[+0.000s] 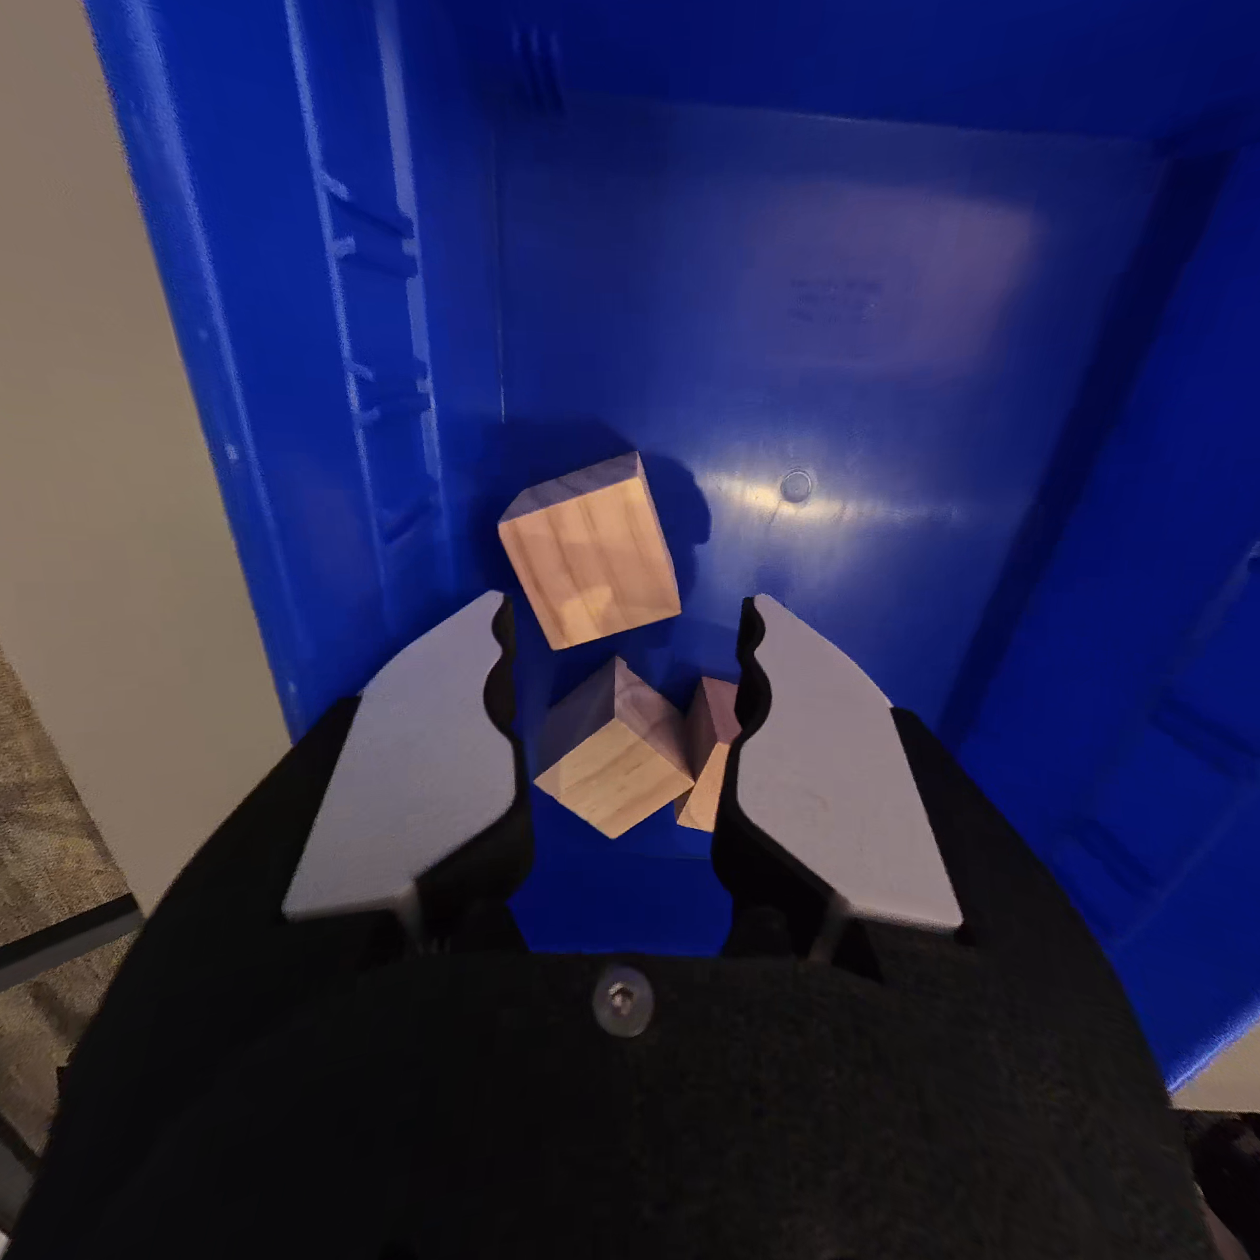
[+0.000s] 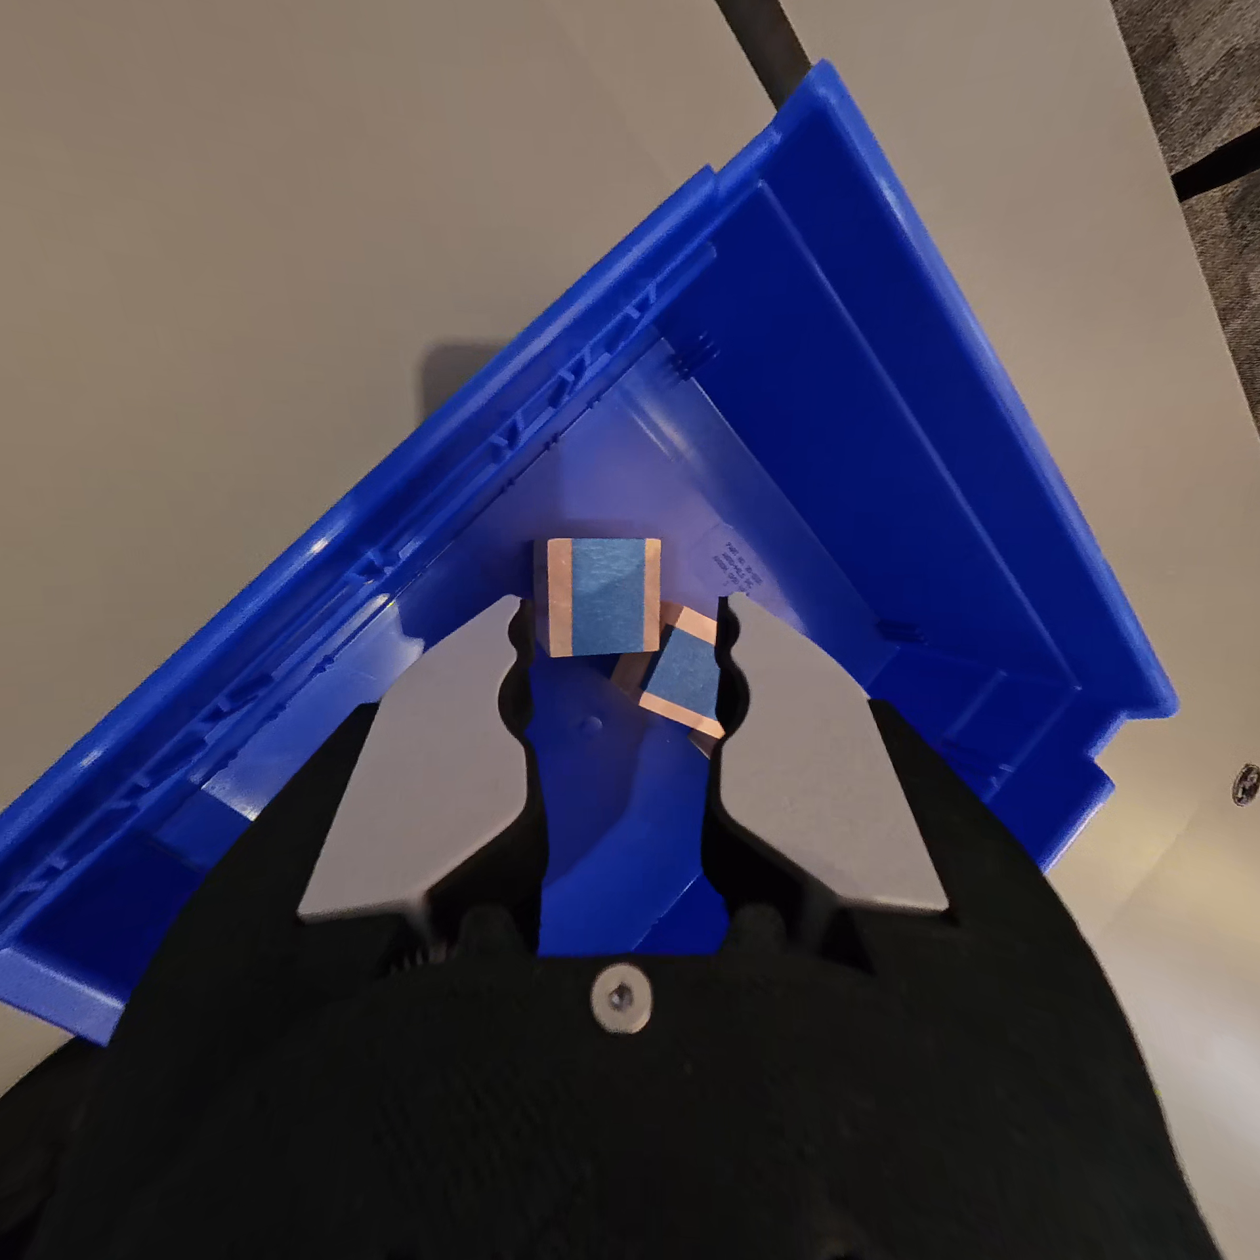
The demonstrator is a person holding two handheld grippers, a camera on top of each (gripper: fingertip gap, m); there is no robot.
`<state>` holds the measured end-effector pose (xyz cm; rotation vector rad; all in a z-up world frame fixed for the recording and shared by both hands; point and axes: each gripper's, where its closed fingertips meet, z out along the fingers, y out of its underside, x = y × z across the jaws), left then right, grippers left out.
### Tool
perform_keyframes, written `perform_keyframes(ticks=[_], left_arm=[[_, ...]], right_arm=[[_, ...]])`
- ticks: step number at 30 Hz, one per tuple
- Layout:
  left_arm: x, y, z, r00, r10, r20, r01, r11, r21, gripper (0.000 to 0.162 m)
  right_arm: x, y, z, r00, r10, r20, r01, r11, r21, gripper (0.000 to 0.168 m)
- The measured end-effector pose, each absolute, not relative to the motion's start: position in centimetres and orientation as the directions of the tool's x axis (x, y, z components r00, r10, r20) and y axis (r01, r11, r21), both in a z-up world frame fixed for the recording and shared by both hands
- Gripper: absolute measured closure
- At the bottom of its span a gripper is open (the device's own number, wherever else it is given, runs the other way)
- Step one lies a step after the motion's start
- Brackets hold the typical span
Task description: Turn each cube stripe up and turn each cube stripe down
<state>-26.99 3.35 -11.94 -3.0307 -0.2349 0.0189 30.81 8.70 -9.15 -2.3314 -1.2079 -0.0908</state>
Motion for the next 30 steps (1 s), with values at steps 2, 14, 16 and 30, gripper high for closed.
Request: perform_keyframes(ticks=[2, 14, 16, 30], left_arm=[[-27.0, 3.5, -12.3, 0.988, 0.152, -0.009, 0.151, -0.984, -0.096, 0.099], [-27.3, 3.8, -12.9, 0.986, 0.155, -0.052, 0.151, -0.985, -0.083, 0.106], [-26.9, 4.1, -12.9, 0.99, 0.136, -0.026, 0.133, -0.987, -0.092, 0.1], [-26.9, 4.2, -13.5, 0.991, 0.136, -0.013, 0.135, -0.988, -0.077, 0.109]], right_arm=[[30.7, 8.6, -9.2, 0.597, 0.75, 0.286, 0.785, -0.471, -0.403, 0.115], [30.5, 8.1, -10.1, 0.573, 0.771, 0.279, 0.807, -0.473, -0.352, 0.115], [30.4, 8.1, -10.2, 0.572, 0.771, 0.281, 0.809, -0.473, -0.349, 0.115], [30.2, 8.0, -10.7, 0.557, 0.778, 0.289, 0.823, -0.47, -0.32, 0.115]])
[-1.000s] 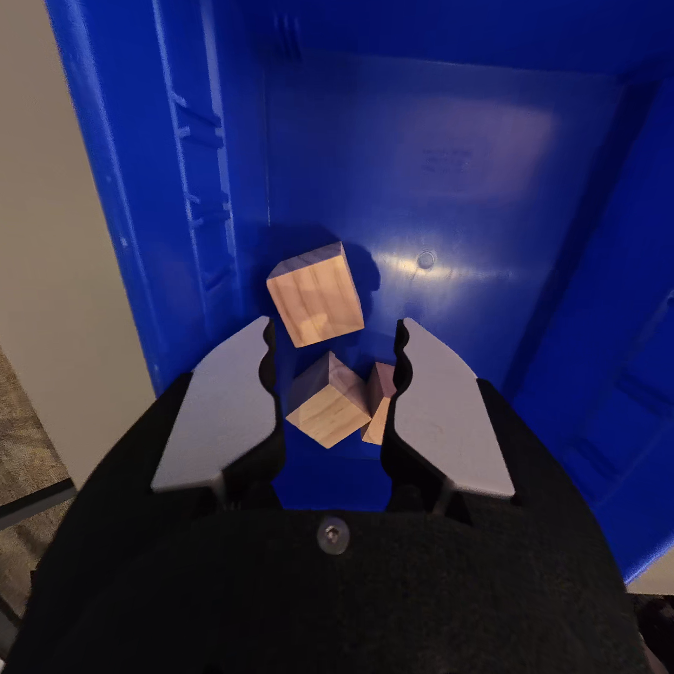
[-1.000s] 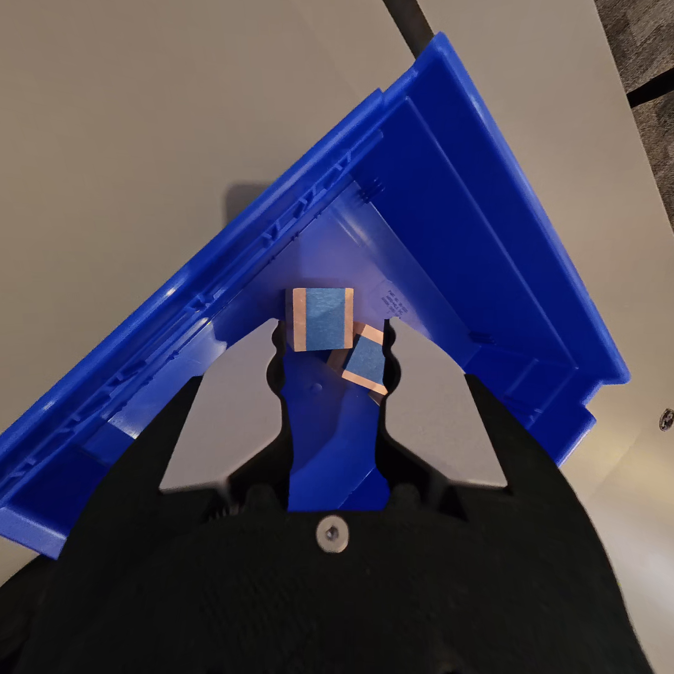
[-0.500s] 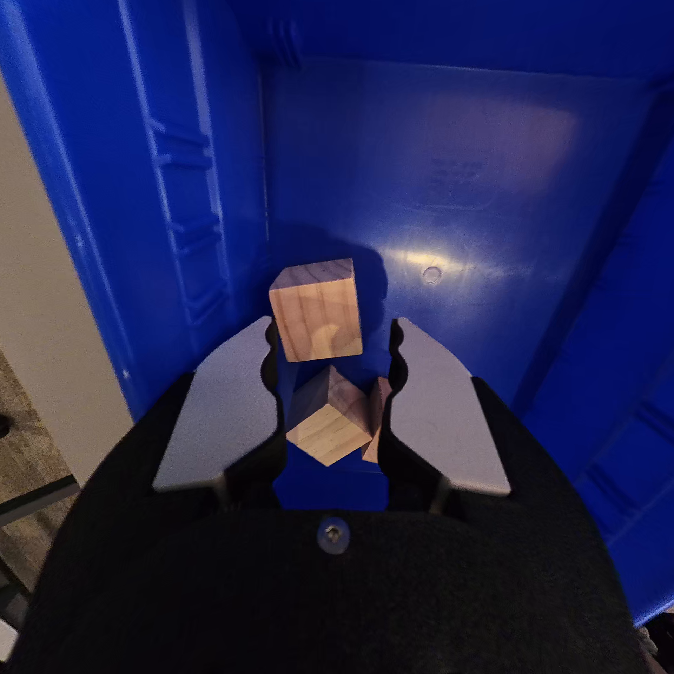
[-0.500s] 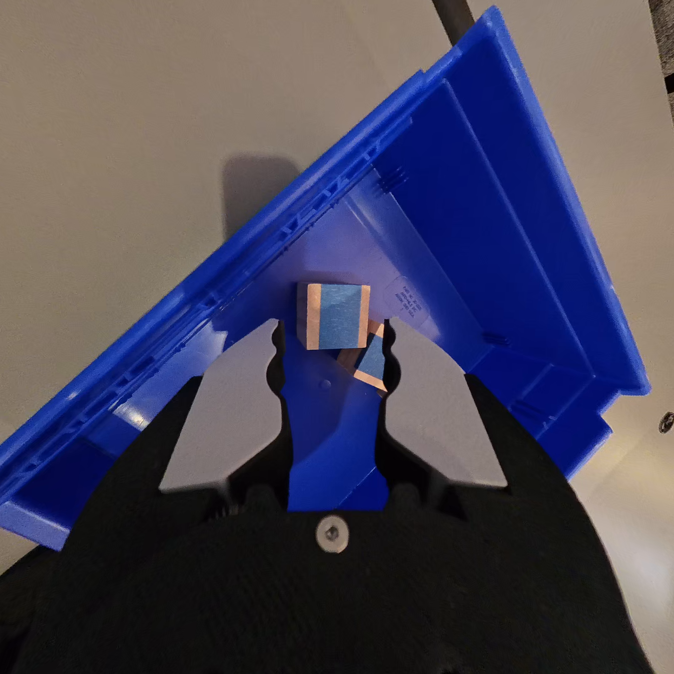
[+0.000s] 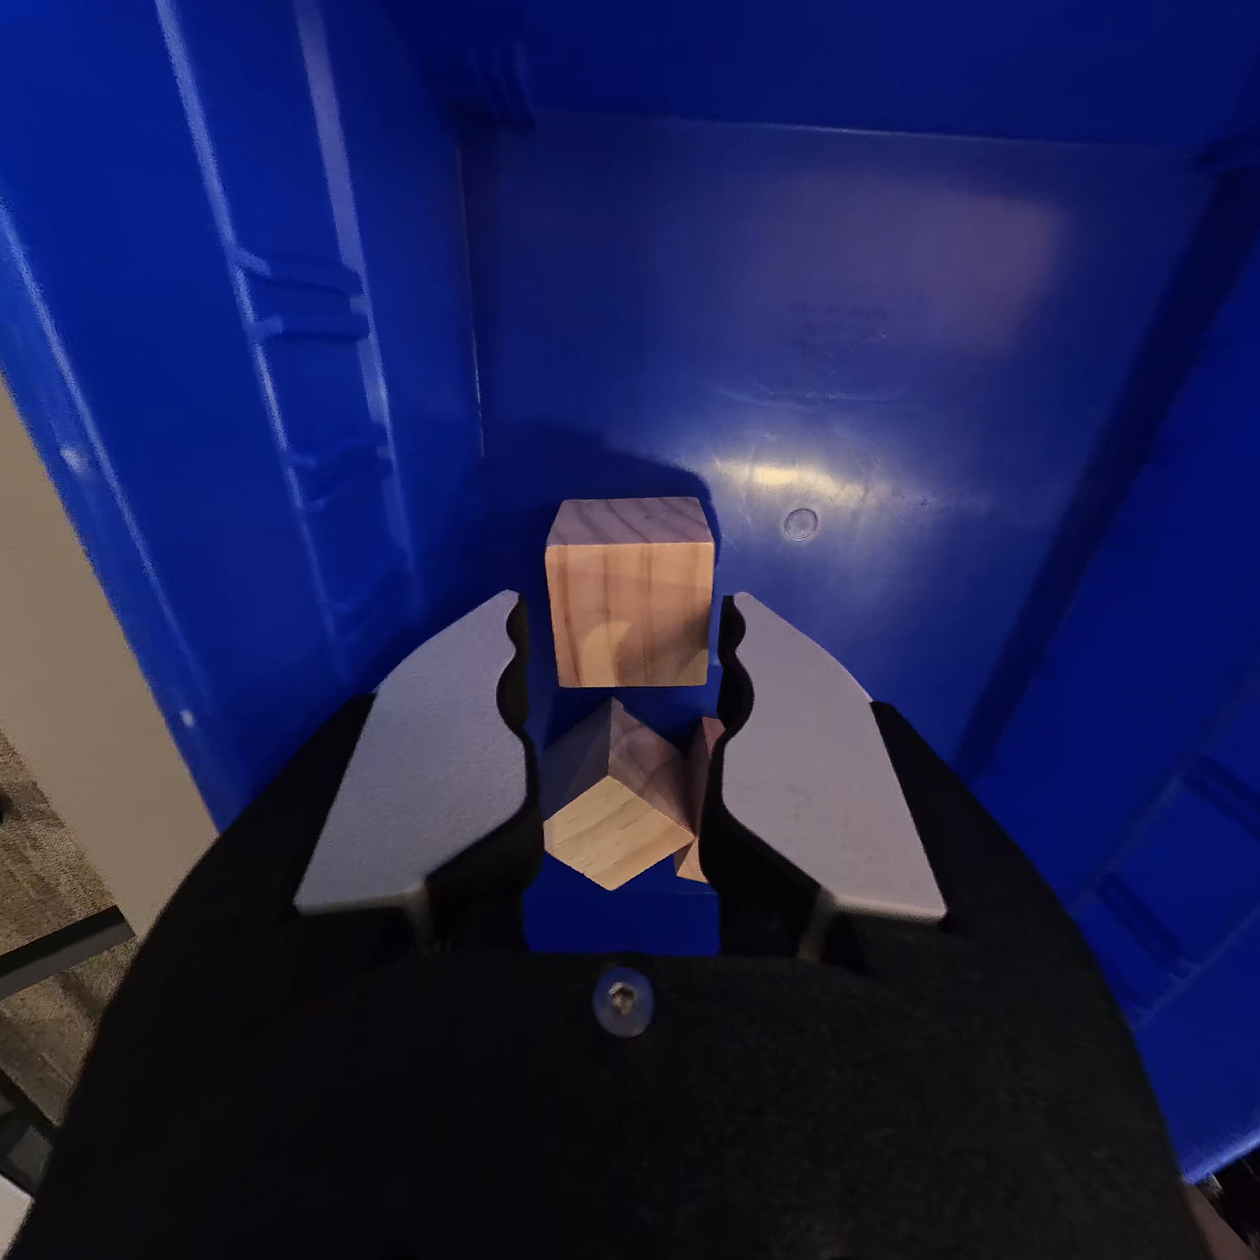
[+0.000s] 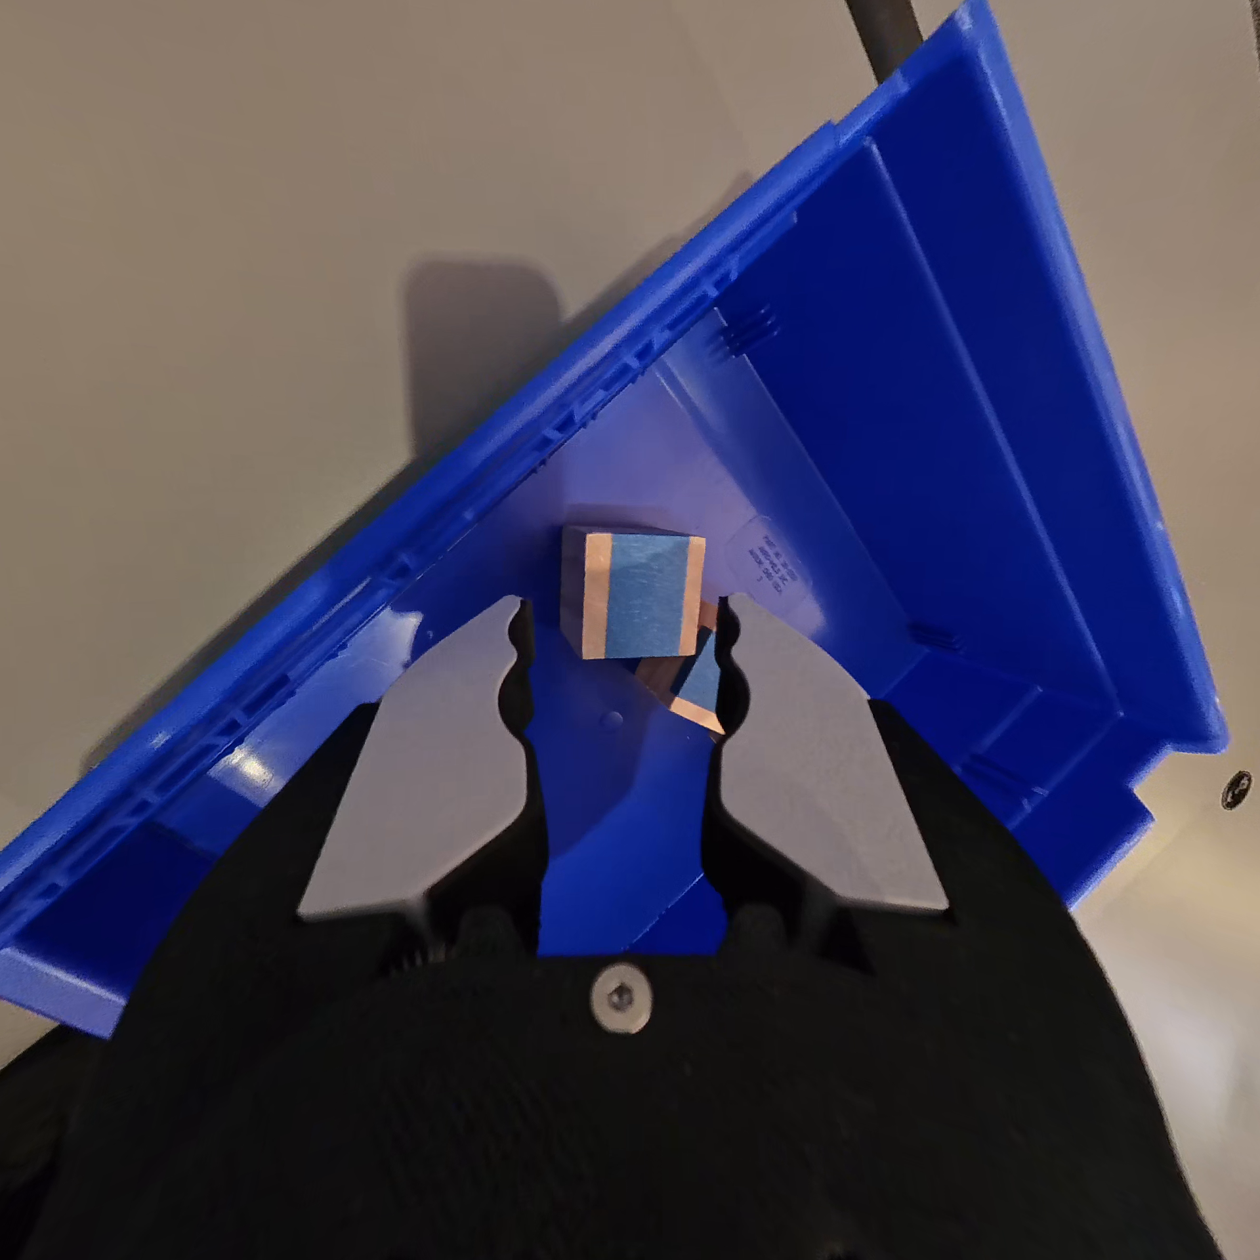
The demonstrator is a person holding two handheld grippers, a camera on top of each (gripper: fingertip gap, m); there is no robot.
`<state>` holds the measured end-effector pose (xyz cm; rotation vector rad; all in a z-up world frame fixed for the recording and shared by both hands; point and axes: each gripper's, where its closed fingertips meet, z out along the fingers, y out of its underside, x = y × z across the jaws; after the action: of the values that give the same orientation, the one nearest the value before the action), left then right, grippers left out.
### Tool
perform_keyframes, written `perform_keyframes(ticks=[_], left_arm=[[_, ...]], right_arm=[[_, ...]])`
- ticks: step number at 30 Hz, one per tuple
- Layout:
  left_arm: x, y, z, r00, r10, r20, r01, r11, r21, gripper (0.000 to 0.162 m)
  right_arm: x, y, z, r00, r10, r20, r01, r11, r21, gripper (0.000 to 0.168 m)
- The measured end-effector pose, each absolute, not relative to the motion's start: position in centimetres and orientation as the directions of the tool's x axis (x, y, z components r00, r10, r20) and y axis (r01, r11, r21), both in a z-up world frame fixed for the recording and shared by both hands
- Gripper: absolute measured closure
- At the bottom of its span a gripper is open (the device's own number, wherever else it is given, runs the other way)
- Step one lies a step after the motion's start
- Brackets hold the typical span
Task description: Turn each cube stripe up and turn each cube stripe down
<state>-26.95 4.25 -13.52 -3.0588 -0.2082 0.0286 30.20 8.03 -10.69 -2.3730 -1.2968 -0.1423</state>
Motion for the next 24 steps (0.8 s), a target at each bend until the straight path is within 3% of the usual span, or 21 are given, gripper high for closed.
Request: perform_keyframes(ticks=[8, 14, 16, 19, 21, 24], left_arm=[[-26.7, 4.4, -14.6, 0.993, 0.121, -0.003, 0.121, -0.992, -0.047, 0.117], [-26.1, 4.4, -12.5, 0.998, 0.063, 0.013, 0.064, -0.993, -0.101, 0.117], [-25.6, 4.4, -10.1, 0.996, 0.045, 0.073, 0.058, -0.981, -0.185, 0.117], [-23.6, 4.9, -4.5, 0.971, -0.056, 0.234, 0.048, -0.907, -0.418, 0.117], [-20.2, 4.9, 0.0, 0.899, -0.257, 0.354, 0.002, -0.807, -0.591, 0.117], [-13.1, 2.6, 5.8, 0.631, -0.596, 0.497, -0.054, -0.672, -0.738, 0.117]], right_arm=[[30.1, 7.8, -11.0, 0.548, 0.787, 0.284, 0.83, -0.468, -0.303, 0.115], [30.1, 7.9, -11.0, 0.543, 0.786, 0.296, 0.834, -0.466, -0.294, 0.116], [30.1, 8.2, -10.5, 0.545, 0.774, 0.322, 0.834, -0.46, -0.304, 0.119], [28.5, 8.2, -8.6, 0.535, 0.761, 0.367, 0.836, -0.414, -0.36, 0.122], [27.2, 8.4, -6.3, 0.52, 0.727, 0.449, 0.843, -0.351, -0.407, 0.134], [25.5, 8.4, -2.3, 0.5, 0.62, 0.605, 0.858, -0.257, -0.445, 0.134]])
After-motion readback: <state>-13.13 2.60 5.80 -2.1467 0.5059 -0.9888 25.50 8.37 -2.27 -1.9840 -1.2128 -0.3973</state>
